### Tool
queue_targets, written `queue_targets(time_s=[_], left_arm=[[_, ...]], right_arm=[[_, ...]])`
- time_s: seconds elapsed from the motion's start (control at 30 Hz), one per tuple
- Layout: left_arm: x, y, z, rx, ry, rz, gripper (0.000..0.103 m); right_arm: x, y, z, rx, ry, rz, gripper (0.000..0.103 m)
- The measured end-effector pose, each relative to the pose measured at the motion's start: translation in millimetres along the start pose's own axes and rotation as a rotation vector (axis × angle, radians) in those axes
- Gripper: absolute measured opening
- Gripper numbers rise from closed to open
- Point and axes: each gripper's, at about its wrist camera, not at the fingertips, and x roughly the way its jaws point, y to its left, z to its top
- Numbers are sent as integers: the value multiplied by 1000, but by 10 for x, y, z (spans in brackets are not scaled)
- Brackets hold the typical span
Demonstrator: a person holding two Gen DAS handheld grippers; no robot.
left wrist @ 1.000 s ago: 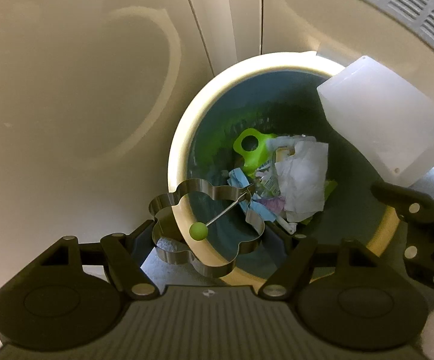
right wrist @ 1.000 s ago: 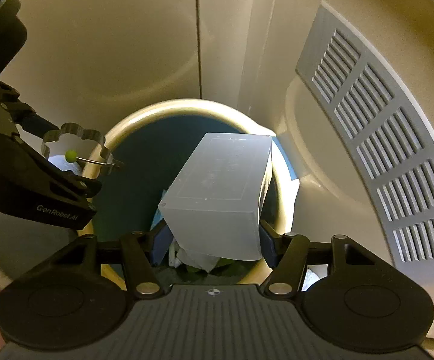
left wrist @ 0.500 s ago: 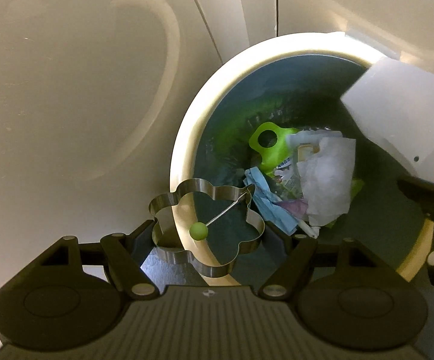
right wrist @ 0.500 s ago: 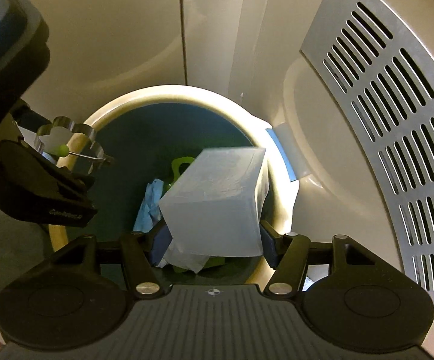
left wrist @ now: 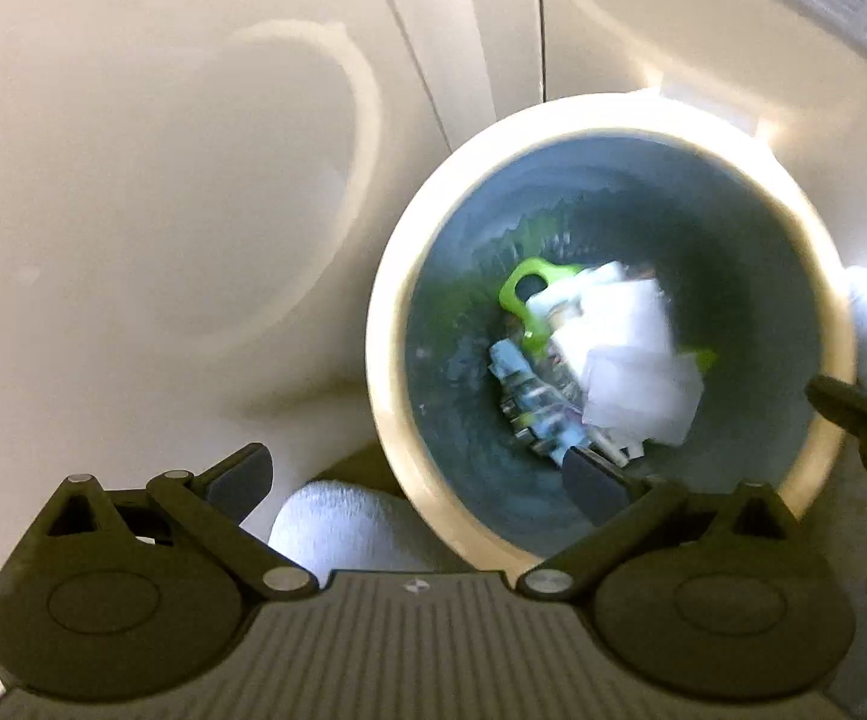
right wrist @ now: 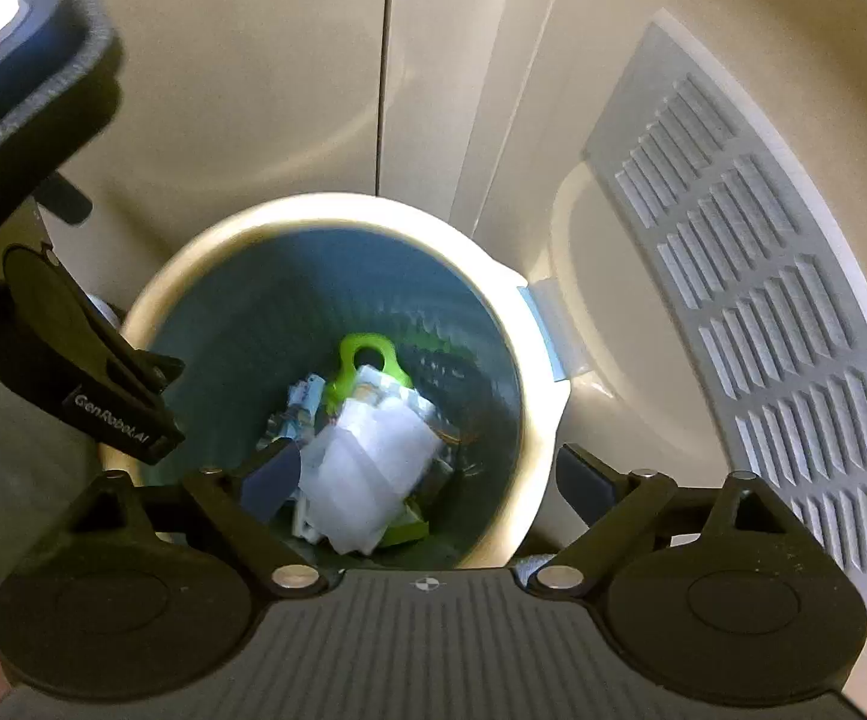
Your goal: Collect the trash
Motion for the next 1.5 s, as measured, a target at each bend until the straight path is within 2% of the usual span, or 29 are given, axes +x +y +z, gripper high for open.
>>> queue_targets(time_s=[0.27,0.43,0.77,1.5], left_arm=[[-523,19,-427,-98,-115,-45,103],[-652,-84,-554,-110,-147,-46,103],[-646,-57,-605,-149,-123,-60,103],[-530,-72,-616,-122,-79,-37,103]], right_arm=[[-619,113,-251,60,-133,-24,99],[-709,165,-367,83,-141,-27,100],[-796,224,-465,67,-103,-70,100],[-642,273,-442,60,-76,-70,100]])
